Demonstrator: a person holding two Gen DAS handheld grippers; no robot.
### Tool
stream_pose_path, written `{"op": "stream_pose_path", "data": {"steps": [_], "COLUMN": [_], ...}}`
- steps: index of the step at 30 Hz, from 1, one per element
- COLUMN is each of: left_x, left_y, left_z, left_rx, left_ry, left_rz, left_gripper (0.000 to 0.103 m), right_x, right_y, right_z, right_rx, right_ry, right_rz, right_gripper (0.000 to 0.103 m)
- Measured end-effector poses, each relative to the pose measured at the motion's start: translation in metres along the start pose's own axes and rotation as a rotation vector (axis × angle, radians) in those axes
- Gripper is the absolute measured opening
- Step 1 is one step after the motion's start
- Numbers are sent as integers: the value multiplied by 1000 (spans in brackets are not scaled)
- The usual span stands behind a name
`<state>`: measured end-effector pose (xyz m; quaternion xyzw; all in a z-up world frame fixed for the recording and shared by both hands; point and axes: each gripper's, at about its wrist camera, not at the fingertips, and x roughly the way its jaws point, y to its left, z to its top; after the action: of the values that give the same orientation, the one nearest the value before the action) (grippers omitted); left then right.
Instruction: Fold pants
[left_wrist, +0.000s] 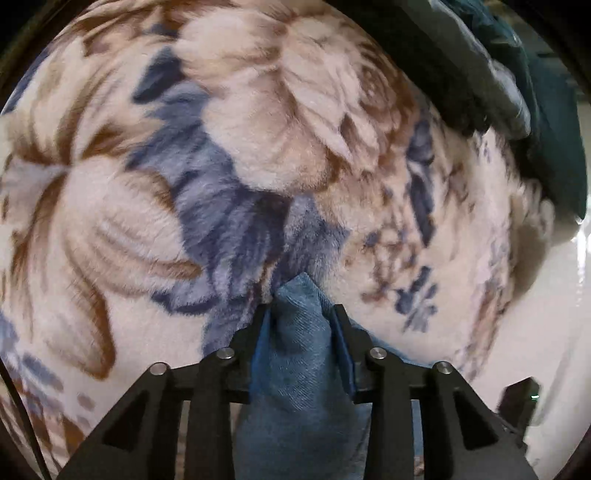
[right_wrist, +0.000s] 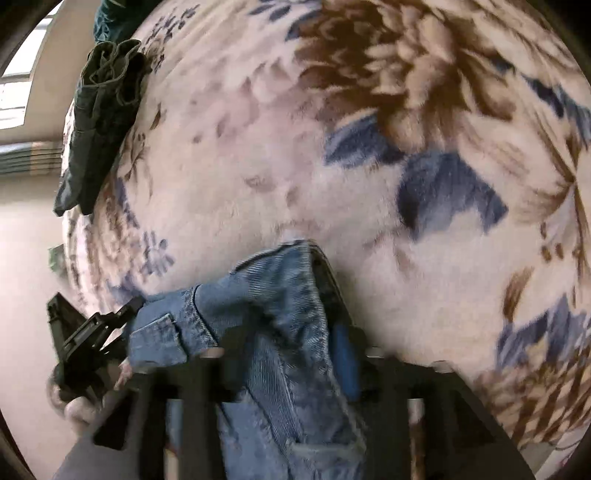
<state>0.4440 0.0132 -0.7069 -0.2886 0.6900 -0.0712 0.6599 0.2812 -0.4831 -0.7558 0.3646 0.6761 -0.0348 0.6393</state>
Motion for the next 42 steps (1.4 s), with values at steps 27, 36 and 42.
{"op": "stream_pose_path", "data": {"steps": [27, 36, 42], "left_x": [2, 4, 3], "left_y": [33, 28, 18], "left_z": [-96, -103, -103], "left_rx": [149, 205, 227], "left_ry": [96, 75, 52], "left_rz": [-57, -47, -2], "left_gripper": [103, 103, 100], "right_x": [71, 87, 99], "right_y": [-21, 2, 8], "right_z": [-83, -94, -94], "right_rx": [-204, -156, -98], "right_ry": [306, 256, 229], "right_rz": [119, 324, 307], "right_gripper": [100, 95, 84]}}
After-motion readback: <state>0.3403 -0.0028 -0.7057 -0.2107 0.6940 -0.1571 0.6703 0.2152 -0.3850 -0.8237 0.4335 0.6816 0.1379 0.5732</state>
